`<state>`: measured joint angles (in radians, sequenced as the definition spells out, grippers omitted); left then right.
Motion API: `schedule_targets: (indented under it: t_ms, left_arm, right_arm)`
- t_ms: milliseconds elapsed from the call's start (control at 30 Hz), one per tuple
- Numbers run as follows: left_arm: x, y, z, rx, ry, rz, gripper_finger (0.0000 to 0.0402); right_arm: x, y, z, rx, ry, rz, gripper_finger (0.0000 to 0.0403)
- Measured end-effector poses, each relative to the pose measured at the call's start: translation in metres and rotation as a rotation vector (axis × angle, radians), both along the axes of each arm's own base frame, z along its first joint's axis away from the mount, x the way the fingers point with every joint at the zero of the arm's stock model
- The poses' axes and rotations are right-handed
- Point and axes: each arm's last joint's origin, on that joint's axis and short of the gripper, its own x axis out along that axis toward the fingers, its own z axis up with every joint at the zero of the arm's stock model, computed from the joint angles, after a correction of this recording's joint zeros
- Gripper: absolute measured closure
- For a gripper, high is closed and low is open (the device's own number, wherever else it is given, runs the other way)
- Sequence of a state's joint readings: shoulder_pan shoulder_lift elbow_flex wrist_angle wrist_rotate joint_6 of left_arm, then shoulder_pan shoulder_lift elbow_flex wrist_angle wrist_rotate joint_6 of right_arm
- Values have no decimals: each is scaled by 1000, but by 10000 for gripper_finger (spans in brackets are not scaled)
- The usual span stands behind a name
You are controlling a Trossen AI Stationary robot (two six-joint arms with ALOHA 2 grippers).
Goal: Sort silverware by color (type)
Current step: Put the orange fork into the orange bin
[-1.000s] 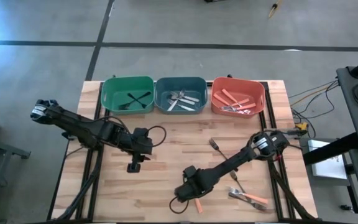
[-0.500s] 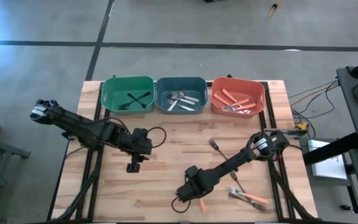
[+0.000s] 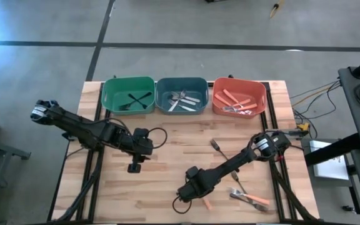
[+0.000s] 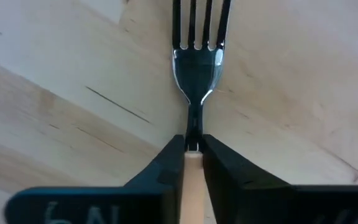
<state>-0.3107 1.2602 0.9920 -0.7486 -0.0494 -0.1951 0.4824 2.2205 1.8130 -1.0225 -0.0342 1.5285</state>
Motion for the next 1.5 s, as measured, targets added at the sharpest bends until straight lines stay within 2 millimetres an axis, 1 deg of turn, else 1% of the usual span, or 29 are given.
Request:
schedule_targets:
  t_ms: [67,233,333,433,567,667,833,967,1133,1233,1333,1433,1500]
  left_arm:
    - [0,0,0,5,-1,3,313]
    - [0,1,0,20,-9,13,313]
    - [0,1,0,25,-11,17,313]
    - [0,1,1,36,-17,15,313]
    - [1,1,1,39,-22,14,313]
    - [2,1,2,37,-37,15,313]
    - [5,3,3,96,-81,20,313]
    - [10,10,6,165,-138,96,313]
    - [17,26,10,231,-210,245,313]
    - [20,38,12,239,-238,367,313]
    - [22,49,13,219,-259,473,313]
    - [24,59,15,215,-287,564,313]
    - [25,65,16,222,-314,622,313]
  right_arm:
    - [-1,-1,4,-5,-6,9,378]
    - [-5,-5,17,-10,-3,41,379]
    - [-7,-10,35,-23,-47,62,379]
    - [-12,-22,54,-78,-54,76,379]
    - [-21,-47,83,-201,-65,69,379]
    - [-30,-72,111,-295,-79,66,379]
    - [-45,-123,152,-440,-81,90,379]
    - [-65,-171,181,-517,-13,156,379]
    - [-89,-236,205,-570,48,244,379]
    - [-110,-273,208,-564,117,259,379]
    - [-131,-305,201,-533,201,253,379]
    - [-151,-326,186,-486,268,270,379]
    - [-161,-336,173,-452,278,291,376]
